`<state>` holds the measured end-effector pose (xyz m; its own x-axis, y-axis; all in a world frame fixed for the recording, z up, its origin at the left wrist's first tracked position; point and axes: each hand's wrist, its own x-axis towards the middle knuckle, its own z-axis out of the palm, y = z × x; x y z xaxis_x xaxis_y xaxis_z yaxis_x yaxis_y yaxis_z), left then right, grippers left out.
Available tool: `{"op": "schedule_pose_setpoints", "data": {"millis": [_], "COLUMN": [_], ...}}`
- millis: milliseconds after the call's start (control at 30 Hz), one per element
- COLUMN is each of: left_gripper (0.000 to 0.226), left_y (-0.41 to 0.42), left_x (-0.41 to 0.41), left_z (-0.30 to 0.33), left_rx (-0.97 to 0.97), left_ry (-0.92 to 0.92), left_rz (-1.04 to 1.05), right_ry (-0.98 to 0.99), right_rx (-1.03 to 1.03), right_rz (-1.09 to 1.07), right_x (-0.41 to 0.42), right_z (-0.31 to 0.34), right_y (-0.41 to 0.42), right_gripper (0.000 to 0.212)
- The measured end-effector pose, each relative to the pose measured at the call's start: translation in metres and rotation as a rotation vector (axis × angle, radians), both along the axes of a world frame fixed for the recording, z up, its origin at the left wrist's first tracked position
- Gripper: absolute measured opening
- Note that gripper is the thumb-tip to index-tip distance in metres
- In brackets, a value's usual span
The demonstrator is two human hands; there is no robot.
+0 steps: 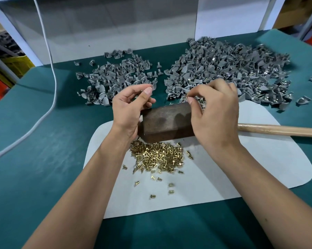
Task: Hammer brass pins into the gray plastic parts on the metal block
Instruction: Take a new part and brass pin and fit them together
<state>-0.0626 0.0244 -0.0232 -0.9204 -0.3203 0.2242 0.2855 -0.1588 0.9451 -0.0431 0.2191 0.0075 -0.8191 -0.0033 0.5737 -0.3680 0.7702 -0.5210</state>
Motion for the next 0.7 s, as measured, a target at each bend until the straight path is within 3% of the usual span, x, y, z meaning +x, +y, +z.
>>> {"op": "schedule_pose_setpoints", "data": {"millis": [133,367,700], "left_gripper": [0.024,0.033,0.030], "left_y": [-0.001,0.017,0.018], "left_x": [0.005,0.014,0.015], "left_z": [0.011,0.020,0.018], "left_rx": [-0.090,-0.296,-0.321], "left_ry": [0.084,0.164,0.111], "left_rz": [-0.009,-0.186,-0.219], "right_ry": [0.066,0.016,-0.049], "right_rx": [-0.177,-0.359,-0.368], "right_rz": [0.168,0.263,0.305], "right_x": [0.000,-0.002,-0.003], "right_z": [0.002,-0.001,-0.005], "right_y": [0.000,-0.002,-0.005], "right_gripper": [0.012,0.012,0.012]}}
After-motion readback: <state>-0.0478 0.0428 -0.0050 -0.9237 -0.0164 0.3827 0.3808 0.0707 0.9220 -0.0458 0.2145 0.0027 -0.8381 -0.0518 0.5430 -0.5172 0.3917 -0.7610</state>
